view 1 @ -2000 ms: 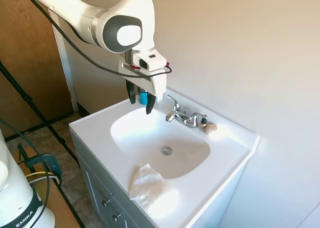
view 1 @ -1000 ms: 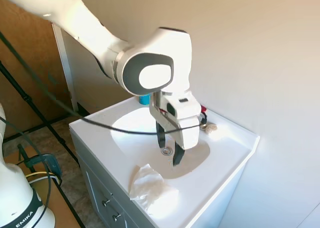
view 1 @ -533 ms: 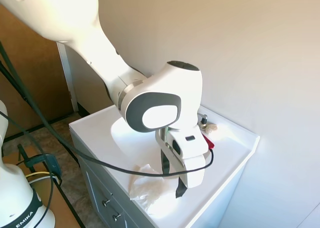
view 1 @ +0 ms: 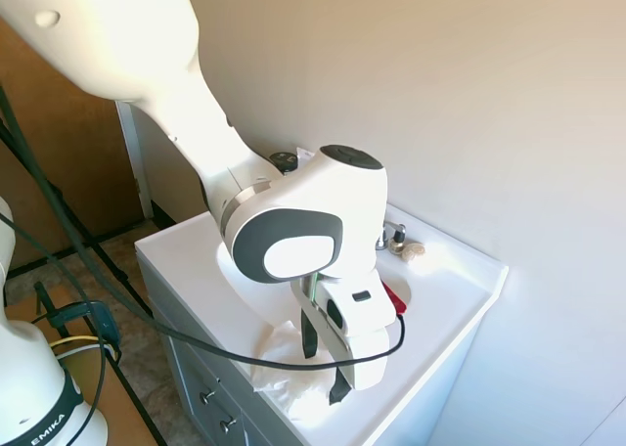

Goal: Throw the tissue in the trash bin

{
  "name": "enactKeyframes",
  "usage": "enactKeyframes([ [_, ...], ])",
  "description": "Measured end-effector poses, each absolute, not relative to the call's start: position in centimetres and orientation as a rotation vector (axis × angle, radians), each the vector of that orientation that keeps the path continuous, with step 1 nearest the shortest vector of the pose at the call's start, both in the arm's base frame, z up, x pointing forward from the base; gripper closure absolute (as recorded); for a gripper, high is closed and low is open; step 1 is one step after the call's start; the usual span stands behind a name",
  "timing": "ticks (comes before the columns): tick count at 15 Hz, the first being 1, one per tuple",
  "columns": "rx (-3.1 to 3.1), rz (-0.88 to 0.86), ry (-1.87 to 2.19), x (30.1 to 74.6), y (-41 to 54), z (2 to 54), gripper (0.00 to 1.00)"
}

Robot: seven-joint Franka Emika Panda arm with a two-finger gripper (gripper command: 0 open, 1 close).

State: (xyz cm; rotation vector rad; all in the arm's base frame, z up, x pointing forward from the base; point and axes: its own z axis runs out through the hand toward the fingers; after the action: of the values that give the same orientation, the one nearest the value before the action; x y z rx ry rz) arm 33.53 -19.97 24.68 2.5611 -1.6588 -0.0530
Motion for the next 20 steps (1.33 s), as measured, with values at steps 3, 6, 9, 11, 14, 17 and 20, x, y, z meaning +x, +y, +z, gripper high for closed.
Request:
enactKeyframes([
  [3, 2.577, -0.051, -1.651, 33.7, -19.8, 24.5, 1.0],
  [6, 2.586, -0.041, -1.653, 33.9, -19.6, 24.4, 1.0],
  [9, 2.597, -0.033, -1.649, 34.1, -19.4, 24.2, 1.0],
  [11, 2.602, -0.024, -1.648, 34.2, -19.5, 24.0, 1.0],
  [14, 2.609, -0.014, -1.639, 34.5, -19.2, 23.7, 1.0],
  [17, 2.617, -0.012, -1.628, 34.7, -18.8, 23.6, 1.0],
  [20, 2.618, -0.01, -1.633, 34.7, -18.8, 23.6, 1.0],
])
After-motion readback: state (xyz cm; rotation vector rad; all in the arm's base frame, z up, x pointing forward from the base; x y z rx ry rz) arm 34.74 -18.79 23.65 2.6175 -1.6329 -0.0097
